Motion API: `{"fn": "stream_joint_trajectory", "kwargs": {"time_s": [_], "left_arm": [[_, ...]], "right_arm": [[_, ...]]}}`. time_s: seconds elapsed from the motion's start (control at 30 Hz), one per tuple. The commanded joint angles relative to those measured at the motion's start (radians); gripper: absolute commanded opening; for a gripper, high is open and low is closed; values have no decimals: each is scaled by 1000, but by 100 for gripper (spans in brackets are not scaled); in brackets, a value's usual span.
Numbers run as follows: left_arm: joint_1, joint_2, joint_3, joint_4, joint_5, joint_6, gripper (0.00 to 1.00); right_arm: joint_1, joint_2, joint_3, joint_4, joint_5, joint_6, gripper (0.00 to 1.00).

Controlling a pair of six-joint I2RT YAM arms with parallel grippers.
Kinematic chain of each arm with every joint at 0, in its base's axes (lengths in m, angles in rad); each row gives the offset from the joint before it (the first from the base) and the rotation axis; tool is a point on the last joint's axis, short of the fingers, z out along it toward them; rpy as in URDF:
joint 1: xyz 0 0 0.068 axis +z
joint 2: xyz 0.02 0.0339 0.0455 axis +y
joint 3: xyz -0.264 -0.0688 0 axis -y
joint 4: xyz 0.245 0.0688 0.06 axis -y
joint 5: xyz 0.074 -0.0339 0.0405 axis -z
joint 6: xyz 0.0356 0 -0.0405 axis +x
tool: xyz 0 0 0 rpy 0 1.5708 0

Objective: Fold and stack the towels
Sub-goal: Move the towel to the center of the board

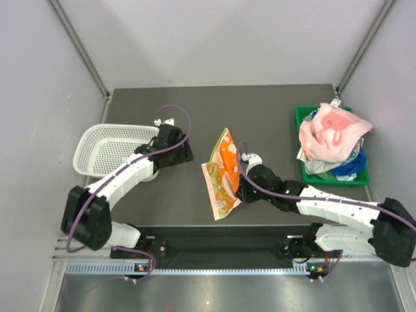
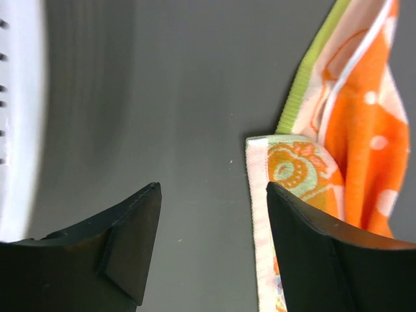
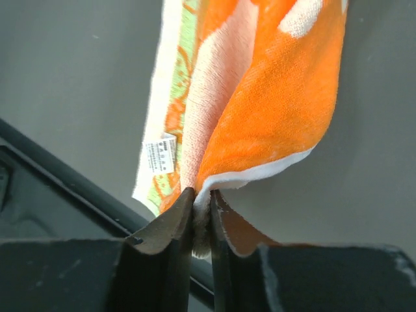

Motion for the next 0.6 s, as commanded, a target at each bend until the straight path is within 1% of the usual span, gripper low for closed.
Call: {"fn": "stream_joint_trajectory", "kwargs": {"time_s": [0.0, 0.03, 0.1, 0.13, 0.17, 0.27, 0.37, 0.53, 0.57], "left_arm": [[1, 77, -17, 116, 68, -92, 70], [1, 103, -20, 154, 84, -99, 68], [-1, 175, -22, 188, 120, -122, 63], [-4, 198, -19, 208, 154, -128, 62], [-7, 239, -19, 243, 168, -136, 62], [-13, 312, 0, 292, 196, -158, 62], [-21, 374, 29, 311, 213, -167, 62], [-24, 439, 40, 366, 220, -194, 63], [-25, 454, 40, 374, 239, -202, 59]], "right_arm": [[15, -68, -4, 25, -15, 4, 16], [15, -79, 3, 11, -7, -2, 18], [15, -82, 13, -21, 24, -25, 24], [15, -82, 25, -45, 36, -31, 26], [15, -90, 30, -59, 57, -34, 31], [15, -110, 50, -87, 90, -47, 41], [15, -125, 62, -102, 125, -51, 46], [12, -109, 85, -104, 182, -68, 50], [9, -104, 92, -104, 195, -70, 50]]}}
